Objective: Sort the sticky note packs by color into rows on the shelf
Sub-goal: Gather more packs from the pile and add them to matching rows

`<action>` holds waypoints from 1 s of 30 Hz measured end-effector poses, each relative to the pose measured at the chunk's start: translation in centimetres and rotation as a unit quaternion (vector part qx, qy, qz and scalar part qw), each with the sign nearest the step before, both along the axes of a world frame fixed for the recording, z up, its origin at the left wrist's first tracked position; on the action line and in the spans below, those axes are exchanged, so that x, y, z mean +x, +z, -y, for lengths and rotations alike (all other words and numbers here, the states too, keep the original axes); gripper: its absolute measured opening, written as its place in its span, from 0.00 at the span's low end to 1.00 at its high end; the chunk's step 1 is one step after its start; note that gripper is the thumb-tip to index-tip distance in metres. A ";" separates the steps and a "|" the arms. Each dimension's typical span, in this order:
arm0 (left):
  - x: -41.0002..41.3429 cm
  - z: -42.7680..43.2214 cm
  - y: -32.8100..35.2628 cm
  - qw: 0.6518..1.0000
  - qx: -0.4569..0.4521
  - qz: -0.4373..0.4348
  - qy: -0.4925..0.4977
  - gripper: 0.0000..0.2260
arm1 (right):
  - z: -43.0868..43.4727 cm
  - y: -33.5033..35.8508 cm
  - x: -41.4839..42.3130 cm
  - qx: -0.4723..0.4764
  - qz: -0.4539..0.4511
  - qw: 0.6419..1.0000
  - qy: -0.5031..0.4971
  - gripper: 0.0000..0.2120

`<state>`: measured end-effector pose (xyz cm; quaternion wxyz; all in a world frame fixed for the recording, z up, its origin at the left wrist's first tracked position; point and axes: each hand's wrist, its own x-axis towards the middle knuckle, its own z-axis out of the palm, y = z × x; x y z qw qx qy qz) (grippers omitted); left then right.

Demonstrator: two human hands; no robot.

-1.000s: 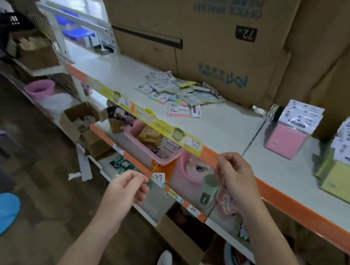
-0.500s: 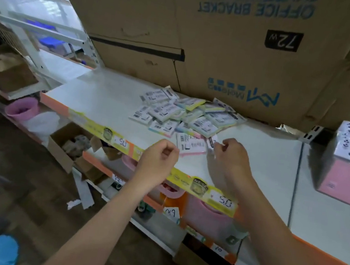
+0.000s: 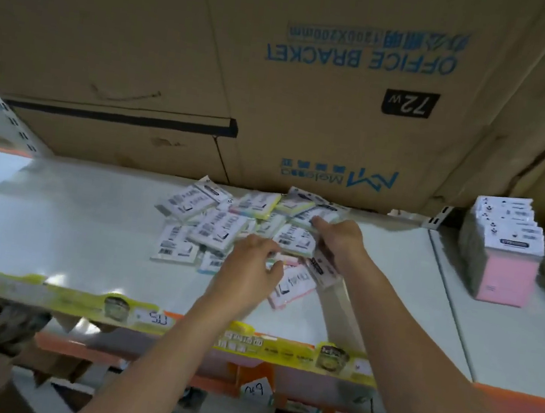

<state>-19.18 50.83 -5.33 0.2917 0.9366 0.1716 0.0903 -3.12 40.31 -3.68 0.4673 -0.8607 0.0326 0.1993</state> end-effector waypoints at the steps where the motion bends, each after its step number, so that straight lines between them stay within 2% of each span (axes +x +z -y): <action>1: -0.2 -0.3 -0.2 1.000 0.002 0.015 -0.013 0.13 | 0.2 0.2 -0.1 0.014 -0.022 1.000 -0.010 0.23; 4: -0.8 -0.5 -1.0 0.996 0.058 0.017 -0.070 0.15 | 2.1 0.5 -0.8 0.094 -0.066 0.993 -0.022 0.15; 7: -1.1 0.0 -1.7 0.977 0.164 -0.048 -0.125 0.25 | 5.0 0.4 -2.2 0.194 -0.075 0.976 -0.066 0.08; 11: -0.8 0.2 -2.2 0.960 0.213 -0.066 -0.171 0.34 | 8.1 0.5 -4.4 0.274 -0.086 0.951 -0.110 0.02; 13: -0.3 0.3 -2.1 0.956 0.225 -0.062 -0.177 0.34 | 9.3 0.2 -5.5 0.280 -0.077 0.950 -0.112 0.06; 18: 1.0 1.1 -1.2 0.944 0.280 -0.053 -0.167 0.26 | 11.7 -0.5 -7.5 0.278 -0.069 0.951 -0.112 0.19; 21: 1.2 1.9 -0.7 0.944 0.291 -0.034 -0.154 0.23 | 12.8 -0.2 -7.4 0.284 -0.089 0.947 -0.119 0.18; 23: 1.4 2.8 -0.3 0.953 0.259 0.006 -0.156 0.21 | 13.3 -0.3 -7.0 0.285 -0.102 0.945 -0.120 0.14; 25: 1.5 4.1 0.1 0.975 0.149 0.013 -0.163 0.24 | 13.4 -0.3 -6.8 0.280 -0.109 0.947 -0.116 0.07; 27: 1.5 5.4 0.2 0.982 0.051 -0.038 -0.180 0.33 | 13.3 -0.2 -6.6 0.281 -0.107 0.948 -0.099 0.04; 28: 1.4 6.0 0.1 0.976 0.071 -0.055 -0.198 0.37 | 13.3 -0.1 -6.6 0.282 -0.104 0.950 -0.084 0.07; 30: 1.4 6.9 -0.8 0.962 0.165 -0.043 -0.211 0.37 | 13.2 -0.3 -6.5 0.280 -0.097 0.953 -0.062 0.09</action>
